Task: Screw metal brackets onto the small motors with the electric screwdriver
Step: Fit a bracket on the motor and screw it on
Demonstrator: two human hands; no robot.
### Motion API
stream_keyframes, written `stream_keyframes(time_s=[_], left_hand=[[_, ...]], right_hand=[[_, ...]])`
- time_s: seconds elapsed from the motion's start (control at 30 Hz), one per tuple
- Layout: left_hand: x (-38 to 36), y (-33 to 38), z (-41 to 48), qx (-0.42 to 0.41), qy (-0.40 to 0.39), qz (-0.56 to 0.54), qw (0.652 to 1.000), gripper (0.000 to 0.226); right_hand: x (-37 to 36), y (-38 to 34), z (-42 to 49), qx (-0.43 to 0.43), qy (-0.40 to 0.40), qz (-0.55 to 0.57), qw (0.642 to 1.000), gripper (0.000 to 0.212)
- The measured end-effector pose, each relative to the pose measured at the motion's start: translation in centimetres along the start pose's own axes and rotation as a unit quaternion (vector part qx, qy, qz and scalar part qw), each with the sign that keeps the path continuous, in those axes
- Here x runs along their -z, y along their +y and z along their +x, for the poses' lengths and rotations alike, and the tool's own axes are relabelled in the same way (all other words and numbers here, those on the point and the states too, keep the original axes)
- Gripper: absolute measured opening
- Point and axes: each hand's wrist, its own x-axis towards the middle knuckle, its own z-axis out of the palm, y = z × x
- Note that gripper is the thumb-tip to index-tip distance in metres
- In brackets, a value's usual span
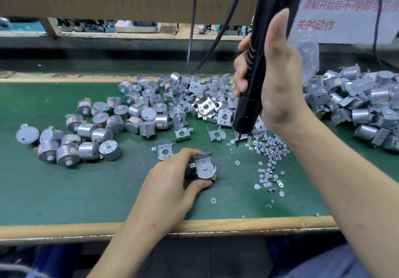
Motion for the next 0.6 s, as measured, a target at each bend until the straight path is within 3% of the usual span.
stream_keyframes(time_s=[0.47, 0.6], left_hand=[[0.0, -0.1, -0.3, -0.004, -0.004, -0.019, 1.000, 0.041], [0.0, 0.0, -0.3, -0.005, 0.000, -0.017, 1.000, 0.042]], right_hand=[[1.5, 2.8, 0.0, -0.008, 0.024, -0.008, 1.000, 0.078], [1.8, 3.0, 0.1, -0.015, 0.049, -0.018, 0.999, 0.065]])
